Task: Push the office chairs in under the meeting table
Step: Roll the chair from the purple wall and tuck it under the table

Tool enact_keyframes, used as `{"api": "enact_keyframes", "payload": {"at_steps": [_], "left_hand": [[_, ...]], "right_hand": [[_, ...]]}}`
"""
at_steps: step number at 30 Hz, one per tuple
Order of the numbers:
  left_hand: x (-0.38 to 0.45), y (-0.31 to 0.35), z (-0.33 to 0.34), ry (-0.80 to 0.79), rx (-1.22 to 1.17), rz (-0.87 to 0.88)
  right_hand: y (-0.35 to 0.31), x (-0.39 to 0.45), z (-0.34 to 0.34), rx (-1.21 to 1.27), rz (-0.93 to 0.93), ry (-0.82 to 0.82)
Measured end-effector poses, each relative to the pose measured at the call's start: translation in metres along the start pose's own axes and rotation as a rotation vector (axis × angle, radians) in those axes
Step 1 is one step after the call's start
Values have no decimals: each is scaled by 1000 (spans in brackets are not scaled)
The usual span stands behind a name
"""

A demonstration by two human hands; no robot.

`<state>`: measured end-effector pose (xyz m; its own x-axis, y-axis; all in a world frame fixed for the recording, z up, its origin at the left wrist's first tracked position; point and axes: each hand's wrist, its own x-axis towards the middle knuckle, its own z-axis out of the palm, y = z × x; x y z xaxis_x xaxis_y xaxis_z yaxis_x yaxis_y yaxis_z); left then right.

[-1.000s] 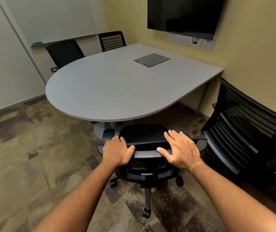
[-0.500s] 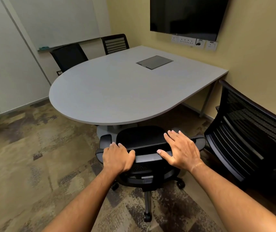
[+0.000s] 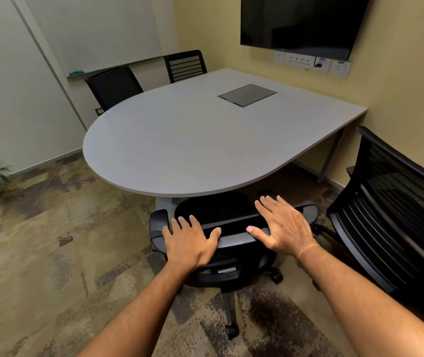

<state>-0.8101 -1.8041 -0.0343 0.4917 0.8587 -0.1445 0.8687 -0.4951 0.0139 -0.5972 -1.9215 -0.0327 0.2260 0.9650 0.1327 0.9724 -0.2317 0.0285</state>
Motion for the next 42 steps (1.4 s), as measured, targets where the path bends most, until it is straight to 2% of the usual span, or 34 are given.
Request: {"api": "enact_keyframes", "payload": {"at_steps": [3, 10, 29, 42], "left_hand": [[11, -7, -1, 64, -76, 56], [37, -23, -2, 56, -66, 91], [61, -9, -14, 57, -64, -18], [81, -22, -13, 116, -99, 18]], "right_hand": [[-2, 13, 2, 10, -3, 8], [-7, 43, 9, 22, -28, 10], [14, 89, 18, 46, -154, -46], [8, 103, 17, 60, -104, -73]]}}
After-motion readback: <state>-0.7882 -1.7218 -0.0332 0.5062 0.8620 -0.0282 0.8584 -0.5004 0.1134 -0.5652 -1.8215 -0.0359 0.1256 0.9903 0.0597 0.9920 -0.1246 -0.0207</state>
